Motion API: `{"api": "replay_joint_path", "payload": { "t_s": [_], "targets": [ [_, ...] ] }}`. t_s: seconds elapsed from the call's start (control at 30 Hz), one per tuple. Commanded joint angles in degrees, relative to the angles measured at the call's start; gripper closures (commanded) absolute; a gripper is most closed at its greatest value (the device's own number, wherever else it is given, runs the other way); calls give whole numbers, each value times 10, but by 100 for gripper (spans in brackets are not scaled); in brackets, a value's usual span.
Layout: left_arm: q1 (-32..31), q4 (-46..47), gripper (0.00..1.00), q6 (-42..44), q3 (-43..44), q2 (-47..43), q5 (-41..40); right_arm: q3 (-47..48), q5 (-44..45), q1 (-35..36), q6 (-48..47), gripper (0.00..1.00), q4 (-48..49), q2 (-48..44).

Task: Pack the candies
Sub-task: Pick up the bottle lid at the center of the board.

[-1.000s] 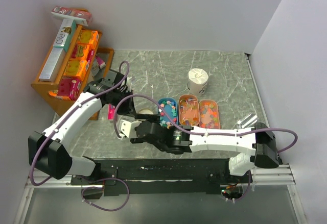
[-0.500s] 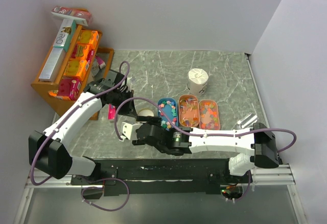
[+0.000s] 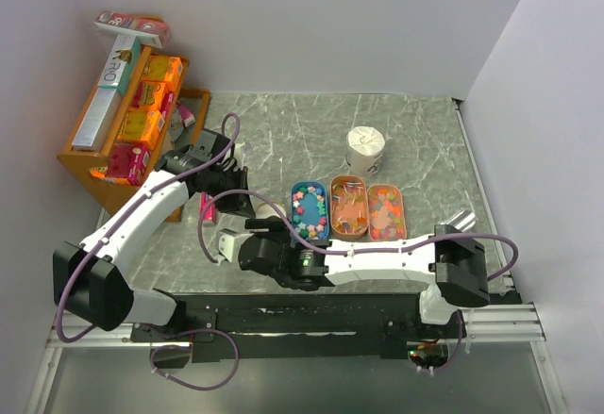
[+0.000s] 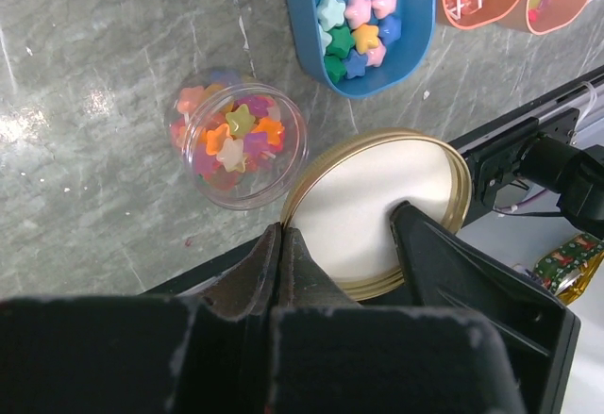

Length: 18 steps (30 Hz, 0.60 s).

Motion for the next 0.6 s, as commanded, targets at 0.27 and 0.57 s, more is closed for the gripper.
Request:
{"api": "replay_joint_path", "payload": {
  "t_s": [0.27,0.57],
  "targets": [
    [-3,-4,99,15,-4,-30,53,21,98,-22,9,61,73,12],
    [-3,34,61,-24,10,-71,34,11,104,-34,53,100,62,-7]
  ]
}}
